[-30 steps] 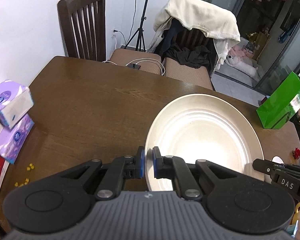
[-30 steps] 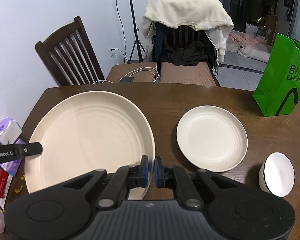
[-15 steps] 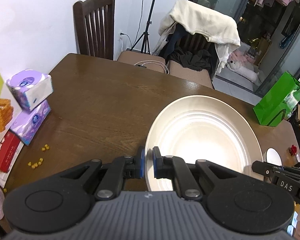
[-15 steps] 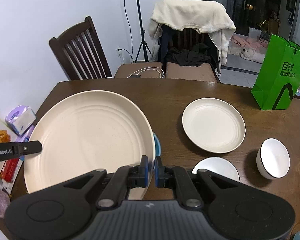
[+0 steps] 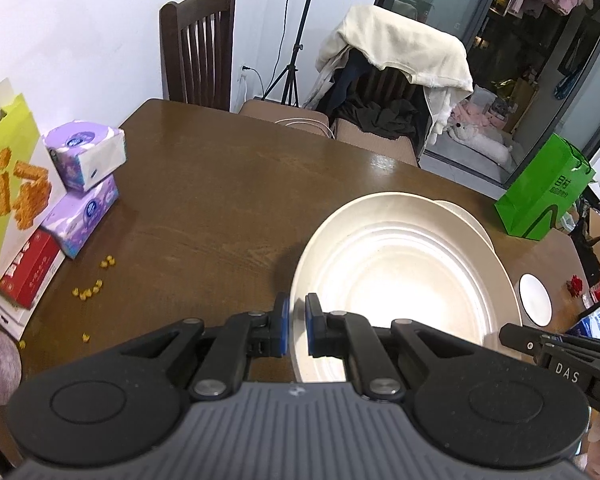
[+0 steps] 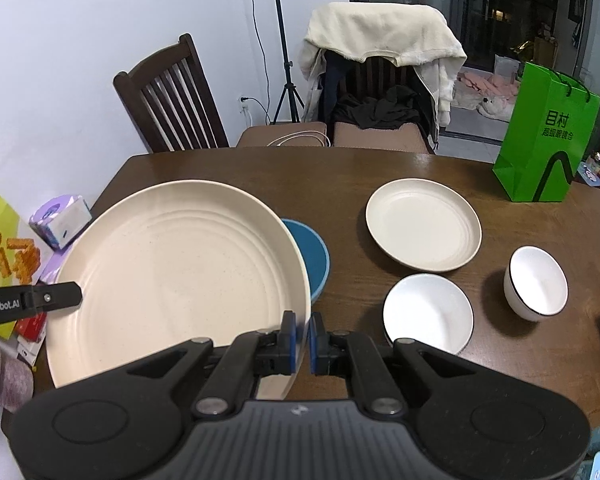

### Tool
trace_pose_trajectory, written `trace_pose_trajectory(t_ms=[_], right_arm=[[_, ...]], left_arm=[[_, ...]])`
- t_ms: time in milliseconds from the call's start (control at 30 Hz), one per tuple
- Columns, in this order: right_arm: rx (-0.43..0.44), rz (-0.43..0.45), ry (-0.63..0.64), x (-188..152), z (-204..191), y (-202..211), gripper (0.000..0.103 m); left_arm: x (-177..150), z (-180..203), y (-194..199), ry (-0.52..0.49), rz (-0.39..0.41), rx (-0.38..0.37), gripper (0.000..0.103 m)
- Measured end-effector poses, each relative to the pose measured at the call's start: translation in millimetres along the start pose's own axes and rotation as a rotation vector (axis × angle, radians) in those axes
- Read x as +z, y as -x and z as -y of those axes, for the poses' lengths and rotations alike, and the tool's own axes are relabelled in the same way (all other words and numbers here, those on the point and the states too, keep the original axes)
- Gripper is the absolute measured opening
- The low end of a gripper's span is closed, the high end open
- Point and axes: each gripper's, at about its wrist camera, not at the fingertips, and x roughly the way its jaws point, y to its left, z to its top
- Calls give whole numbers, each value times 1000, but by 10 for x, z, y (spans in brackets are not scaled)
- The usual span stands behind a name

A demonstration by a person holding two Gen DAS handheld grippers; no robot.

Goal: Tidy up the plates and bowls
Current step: 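Lift the cream plate with both grippers and pull it back from the other plate, then carry the held cream plate with both grippers past the bowls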

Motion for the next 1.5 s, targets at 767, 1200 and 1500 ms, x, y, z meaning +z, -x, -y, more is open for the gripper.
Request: trace_pose_trajectory(t_ms=[767,1200,1500], right_arm=[[9,-11,-10,-607,18,323,8],[-14,-1,-49,-785,162,417,8],[-54,-4,-71,-934,395,453,8]], left_arm=[[-457,-50,437,-1,22,-43,9],[-550,89,433,-32,9,-84,9],[-701,324,328,-65,-18,-123,9]])
